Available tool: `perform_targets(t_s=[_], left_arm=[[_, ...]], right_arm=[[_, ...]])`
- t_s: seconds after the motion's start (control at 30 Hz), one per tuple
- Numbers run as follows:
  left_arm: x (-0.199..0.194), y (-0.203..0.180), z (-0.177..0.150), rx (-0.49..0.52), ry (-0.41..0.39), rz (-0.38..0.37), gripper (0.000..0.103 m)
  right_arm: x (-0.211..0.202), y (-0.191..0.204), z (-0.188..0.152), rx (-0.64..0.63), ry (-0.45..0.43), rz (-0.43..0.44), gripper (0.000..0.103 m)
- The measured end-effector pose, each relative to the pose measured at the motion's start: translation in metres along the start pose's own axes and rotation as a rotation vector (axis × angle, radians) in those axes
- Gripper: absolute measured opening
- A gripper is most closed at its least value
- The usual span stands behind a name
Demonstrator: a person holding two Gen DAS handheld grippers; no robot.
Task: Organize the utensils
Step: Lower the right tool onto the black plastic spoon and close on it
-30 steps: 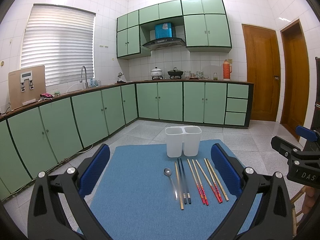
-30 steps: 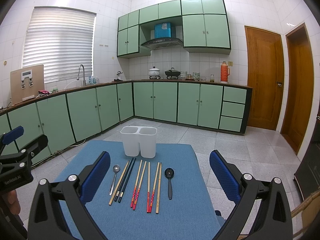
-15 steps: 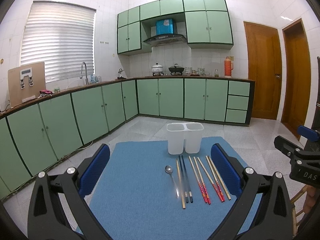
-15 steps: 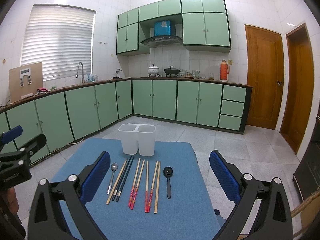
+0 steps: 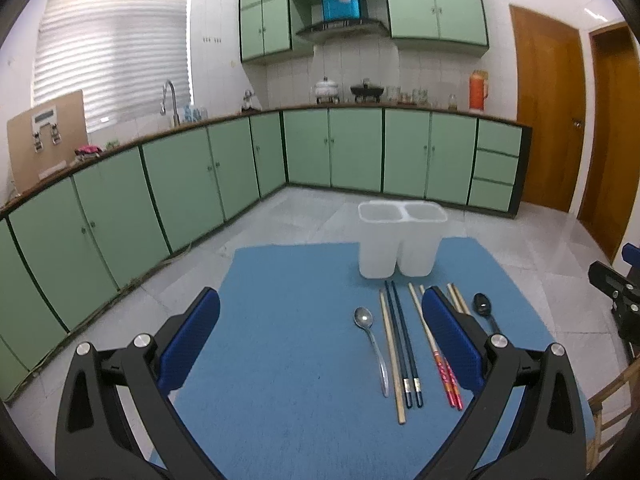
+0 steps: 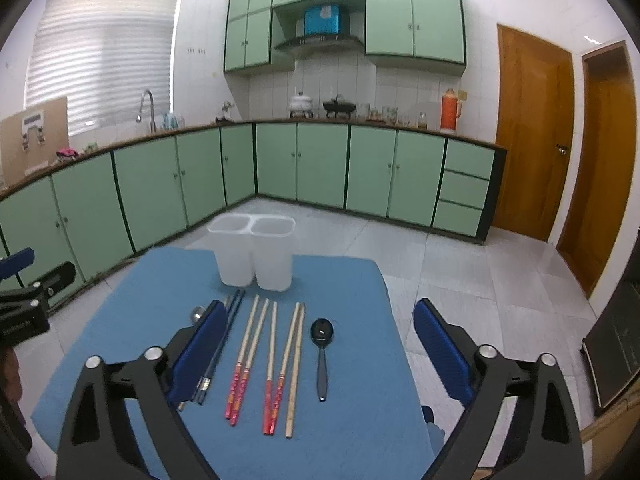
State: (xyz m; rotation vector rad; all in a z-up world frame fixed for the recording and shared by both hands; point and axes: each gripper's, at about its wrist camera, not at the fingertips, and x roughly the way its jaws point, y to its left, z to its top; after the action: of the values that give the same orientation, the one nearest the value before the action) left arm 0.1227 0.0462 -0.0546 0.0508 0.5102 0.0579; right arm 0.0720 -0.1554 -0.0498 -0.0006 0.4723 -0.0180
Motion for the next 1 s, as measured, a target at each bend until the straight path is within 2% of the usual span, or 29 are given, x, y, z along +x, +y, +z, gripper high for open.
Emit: perform_targets(t_s=[0.3, 0.4, 0.5, 0.57, 0.7, 1.0], left_arm=[[0.098, -0.002, -0.006, -0.002, 0.21, -0.018, 0.098], [0.127, -0.005, -0.013, -0.005, 0.273, -0.021, 0.096], [0.154, -0.009, -0.018, -0.009, 0.328, -0.019, 0.089], [0.168, -0.012, -0.019, -0.012, 0.352, -0.025, 0.085], [0.189, -0.022, -0.021, -0.016, 0.383, -0.033, 0.085], [0.225, -0.038, -0.026, -0.017, 0.44, -0.041, 0.085]], right_arm=[[0.105, -0.02, -0.008, -0.014, 0.202, 0.028, 0.067], [0.14, -0.025, -0.015, 0.018, 0.288, 0.065, 0.064], [0.163, -0.024, -0.02, 0.022, 0.331, 0.069, 0.063], [0.178, -0.021, -0.023, 0.017, 0.355, 0.068, 0.063], [0.21, -0.016, -0.027, 0.018, 0.403, 0.07, 0.058], [0.251, -0.011, -0.039, 0.031, 0.471, 0.053, 0.055]])
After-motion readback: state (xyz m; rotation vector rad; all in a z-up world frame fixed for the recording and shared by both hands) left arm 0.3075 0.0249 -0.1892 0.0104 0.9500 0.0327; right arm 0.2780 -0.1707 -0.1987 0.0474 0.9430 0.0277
